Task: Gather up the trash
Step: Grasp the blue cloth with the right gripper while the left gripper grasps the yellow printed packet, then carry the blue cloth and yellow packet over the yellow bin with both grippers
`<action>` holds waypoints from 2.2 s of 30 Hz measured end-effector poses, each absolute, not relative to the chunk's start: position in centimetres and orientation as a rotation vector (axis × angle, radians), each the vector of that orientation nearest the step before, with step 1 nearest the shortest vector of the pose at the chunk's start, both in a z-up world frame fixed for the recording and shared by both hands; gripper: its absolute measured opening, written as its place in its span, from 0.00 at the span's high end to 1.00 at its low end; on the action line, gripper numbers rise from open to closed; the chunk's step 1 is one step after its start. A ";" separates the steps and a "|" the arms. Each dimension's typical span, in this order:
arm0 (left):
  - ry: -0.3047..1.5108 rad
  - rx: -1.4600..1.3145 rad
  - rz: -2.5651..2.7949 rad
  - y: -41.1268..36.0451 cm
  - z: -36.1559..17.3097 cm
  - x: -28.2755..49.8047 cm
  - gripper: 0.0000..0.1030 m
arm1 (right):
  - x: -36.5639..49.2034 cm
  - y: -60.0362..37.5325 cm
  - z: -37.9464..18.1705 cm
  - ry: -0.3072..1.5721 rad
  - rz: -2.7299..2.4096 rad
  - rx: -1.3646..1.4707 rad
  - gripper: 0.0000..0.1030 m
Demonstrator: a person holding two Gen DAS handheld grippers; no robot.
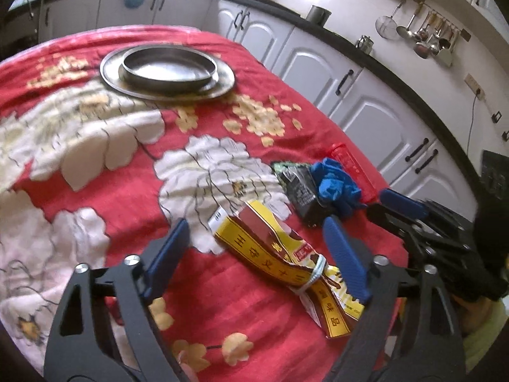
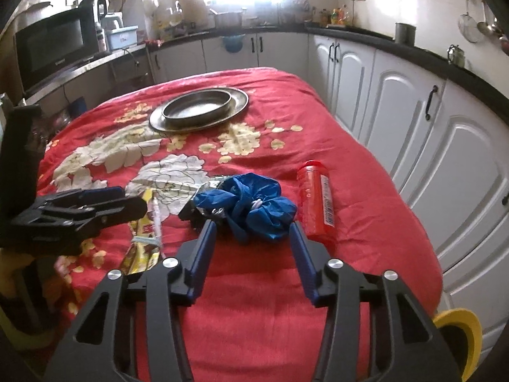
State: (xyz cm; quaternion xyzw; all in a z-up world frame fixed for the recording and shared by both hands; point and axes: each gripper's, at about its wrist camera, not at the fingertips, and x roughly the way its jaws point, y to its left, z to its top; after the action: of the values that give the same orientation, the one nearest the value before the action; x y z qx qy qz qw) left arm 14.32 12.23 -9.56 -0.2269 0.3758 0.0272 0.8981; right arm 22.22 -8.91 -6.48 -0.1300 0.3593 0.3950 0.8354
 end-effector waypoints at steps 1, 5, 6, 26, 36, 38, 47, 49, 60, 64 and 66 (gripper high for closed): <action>0.787 -0.481 0.045 12.1 -9.8 14.4 0.32 | 22.7 -8.6 -6.8 0.771 0.838 -0.277 0.58; 0.801 -0.498 0.022 11.6 -10.2 14.5 0.37 | 24.0 -7.8 -7.9 0.810 0.843 -0.286 0.70; 0.804 -0.503 0.016 11.5 -10.3 14.6 0.38 | 24.2 -7.6 -8.1 0.820 0.850 -0.286 0.77; 0.849 -0.695 -0.048 12.9 -11.2 14.2 0.65 | 21.4 -10.6 -6.0 0.799 0.883 -0.181 0.95; 0.869 -0.838 -0.038 12.4 -10.7 12.6 0.48 | 20.2 -13.5 -3.7 0.749 0.867 -0.134 0.95; 0.874 -0.846 -0.026 12.0 -10.6 12.3 0.46 | 20.1 -13.9 -3.5 0.747 0.868 -0.130 0.95; 0.903 -0.854 -0.001 10.9 -10.5 10.8 0.34 | 20.1 -13.2 -6.2 0.846 0.914 -0.150 0.76; 0.903 -0.852 0.001 10.6 -10.6 11.1 0.32 | 20.5 -13.0 -7.0 0.872 0.904 -0.139 0.62; 0.900 -0.743 0.024 7.6 -10.8 14.3 0.35 | 22.7 -14.5 -9.7 0.948 0.870 -0.055 0.87; 0.908 -0.676 0.046 6.7 -11.0 15.2 0.53 | 22.6 -16.3 -8.7 0.924 0.849 -0.038 0.89; 0.910 -0.648 0.044 6.3 -10.9 15.5 0.59 | 22.5 -17.3 -8.1 0.912 0.842 -0.021 0.89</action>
State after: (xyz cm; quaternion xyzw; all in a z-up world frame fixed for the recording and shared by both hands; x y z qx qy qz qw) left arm 15.51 6.29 -10.90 -0.3073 0.4316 0.0207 0.8479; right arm 22.49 -17.28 -8.06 -0.0097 0.4271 0.3945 0.8135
